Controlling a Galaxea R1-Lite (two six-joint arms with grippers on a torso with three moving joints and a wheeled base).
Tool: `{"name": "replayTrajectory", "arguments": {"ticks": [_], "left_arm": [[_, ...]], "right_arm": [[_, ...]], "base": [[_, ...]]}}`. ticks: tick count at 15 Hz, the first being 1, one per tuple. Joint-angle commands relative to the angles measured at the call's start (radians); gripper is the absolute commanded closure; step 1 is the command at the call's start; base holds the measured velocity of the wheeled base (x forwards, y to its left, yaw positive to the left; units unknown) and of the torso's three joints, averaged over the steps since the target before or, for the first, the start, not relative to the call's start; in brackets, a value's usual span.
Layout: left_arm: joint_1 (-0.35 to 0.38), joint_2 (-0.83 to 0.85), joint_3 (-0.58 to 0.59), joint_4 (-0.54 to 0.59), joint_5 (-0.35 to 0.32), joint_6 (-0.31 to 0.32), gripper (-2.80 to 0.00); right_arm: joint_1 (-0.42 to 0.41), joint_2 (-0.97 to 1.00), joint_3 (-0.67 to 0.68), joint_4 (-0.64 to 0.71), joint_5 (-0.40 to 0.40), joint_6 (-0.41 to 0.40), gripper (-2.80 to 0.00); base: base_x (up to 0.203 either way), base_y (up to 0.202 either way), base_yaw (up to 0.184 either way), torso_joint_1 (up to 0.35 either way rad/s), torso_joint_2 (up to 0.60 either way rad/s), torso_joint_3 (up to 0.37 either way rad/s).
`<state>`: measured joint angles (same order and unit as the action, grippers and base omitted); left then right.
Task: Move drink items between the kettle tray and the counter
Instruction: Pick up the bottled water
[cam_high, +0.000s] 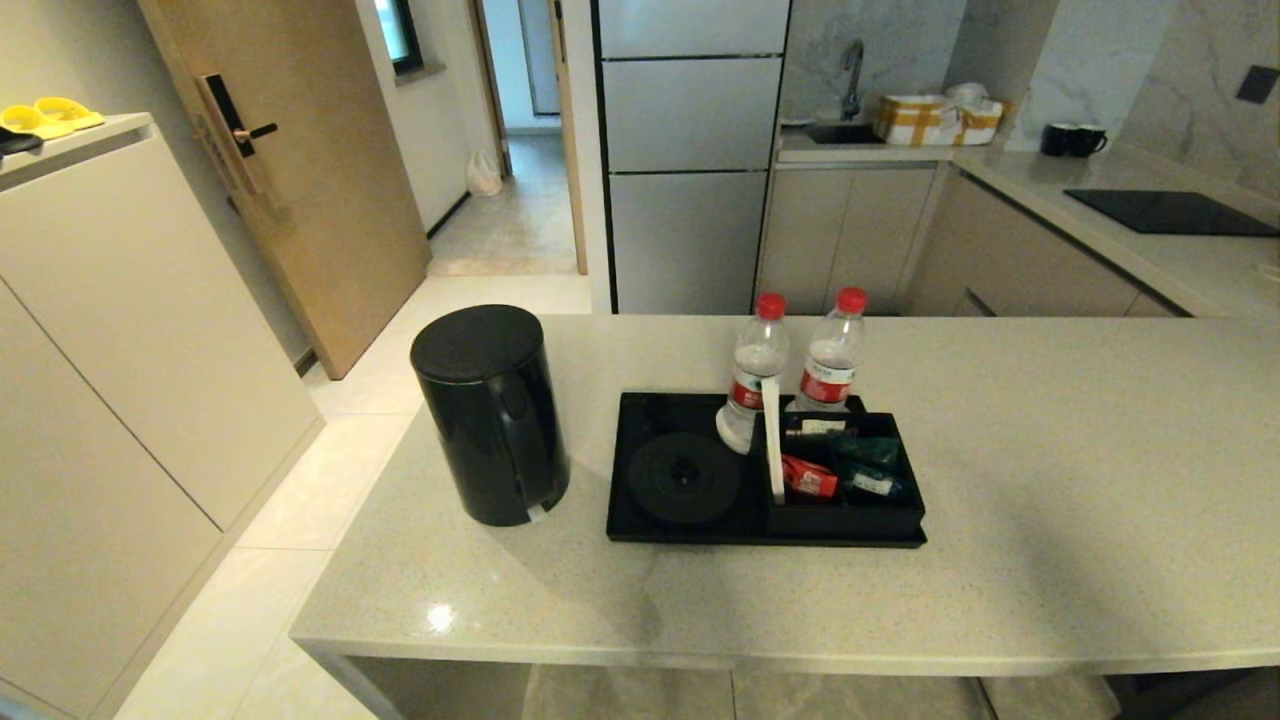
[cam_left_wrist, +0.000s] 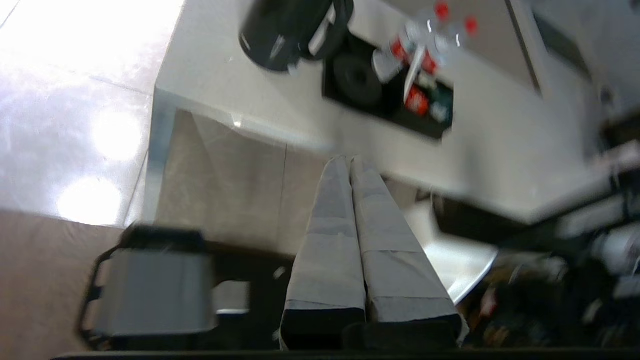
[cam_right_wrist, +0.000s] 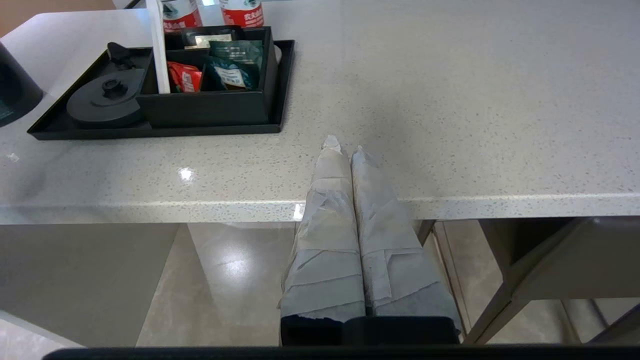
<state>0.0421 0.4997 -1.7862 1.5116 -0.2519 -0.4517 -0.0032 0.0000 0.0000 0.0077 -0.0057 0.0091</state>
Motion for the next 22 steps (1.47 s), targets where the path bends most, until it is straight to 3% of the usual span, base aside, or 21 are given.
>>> {"name": "replayTrajectory", "arguments": {"ticks": [1,4,6,8,11,13,16,18,20,22], "left_arm": [[-0.025,-0.181,0.141,0.014,0.001,0.077,0.00],[-0.030,-0.403,0.484,-0.039,0.044,0.247,0.00],[-0.033,-0.451,0.750,-0.247,0.088,0.292,0.00],[-0.034,-0.472,1.010,-0.543,0.114,0.319,0.00],[-0.035,-0.486,1.495,-1.120,0.132,0.405,0.00],[-0.036,-0.491,1.727,-1.456,0.146,0.434,0.00],[-0.037,-0.498,1.786,-1.550,0.260,0.358,0.00],[-0.037,-0.498,1.782,-1.545,0.259,0.407,0.00],[-0.037,-0.498,1.786,-1.556,0.255,0.407,0.00],[-0.037,-0.500,1.787,-1.555,0.252,0.369,0.00]], "right_arm": [[0.000,-0.002,0.000,0.000,0.000,0.000,0.00],[0.000,-0.002,0.000,0.000,0.000,0.000,0.00],[0.000,-0.002,0.000,0.000,0.000,0.000,0.00],[0.000,-0.002,0.000,0.000,0.000,0.000,0.00],[0.000,-0.002,0.000,0.000,0.000,0.000,0.00],[0.000,-0.002,0.000,0.000,0.000,0.000,0.00],[0.000,-0.002,0.000,0.000,0.000,0.000,0.00],[0.000,-0.002,0.000,0.000,0.000,0.000,0.00],[0.000,-0.002,0.000,0.000,0.000,0.000,0.00],[0.000,-0.002,0.000,0.000,0.000,0.000,0.00]], "base": [[0.000,0.000,0.000,0.000,0.00,0.000],[0.000,0.000,0.000,0.000,0.00,0.000],[0.000,0.000,0.000,0.000,0.00,0.000],[0.000,0.000,0.000,0.000,0.00,0.000],[0.000,0.000,0.000,0.000,0.00,0.000],[0.000,0.000,0.000,0.000,0.00,0.000],[0.000,0.000,0.000,0.000,0.00,0.000],[0.000,0.000,0.000,0.000,0.00,0.000],[0.000,0.000,0.000,0.000,0.00,0.000],[0.000,0.000,0.000,0.000,0.00,0.000]]}}
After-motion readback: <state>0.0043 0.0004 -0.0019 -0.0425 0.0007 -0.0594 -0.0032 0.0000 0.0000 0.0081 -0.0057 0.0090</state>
